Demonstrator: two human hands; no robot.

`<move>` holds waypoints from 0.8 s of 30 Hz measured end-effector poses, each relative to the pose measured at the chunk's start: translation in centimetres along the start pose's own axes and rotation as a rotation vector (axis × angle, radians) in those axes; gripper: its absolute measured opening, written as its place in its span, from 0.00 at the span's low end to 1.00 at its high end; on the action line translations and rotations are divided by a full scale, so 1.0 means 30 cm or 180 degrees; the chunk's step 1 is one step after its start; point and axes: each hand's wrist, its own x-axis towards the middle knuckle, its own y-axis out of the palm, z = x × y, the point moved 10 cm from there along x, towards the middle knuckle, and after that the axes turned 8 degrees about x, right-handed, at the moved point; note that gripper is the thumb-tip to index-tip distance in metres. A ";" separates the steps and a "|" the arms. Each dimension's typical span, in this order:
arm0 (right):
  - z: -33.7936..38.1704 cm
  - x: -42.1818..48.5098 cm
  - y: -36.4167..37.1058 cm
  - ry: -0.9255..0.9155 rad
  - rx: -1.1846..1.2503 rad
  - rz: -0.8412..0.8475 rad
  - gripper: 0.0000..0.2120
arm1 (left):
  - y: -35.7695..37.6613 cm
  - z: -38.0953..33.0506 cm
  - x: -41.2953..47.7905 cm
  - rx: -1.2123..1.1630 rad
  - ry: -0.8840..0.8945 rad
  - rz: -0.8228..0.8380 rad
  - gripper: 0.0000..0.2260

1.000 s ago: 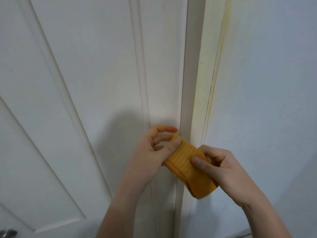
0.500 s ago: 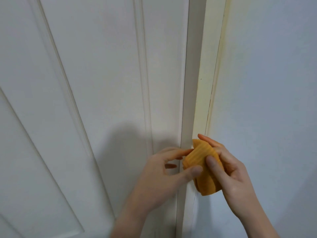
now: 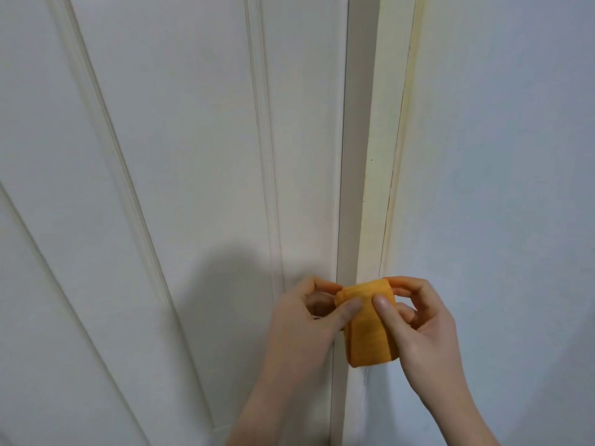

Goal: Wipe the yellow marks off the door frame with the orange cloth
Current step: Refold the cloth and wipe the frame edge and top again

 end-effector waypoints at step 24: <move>-0.076 0.055 0.048 -0.1611 -0.1184 -0.1118 0.21 | 0.041 -0.021 0.250 0.0038 0.0202 0.0369 0.05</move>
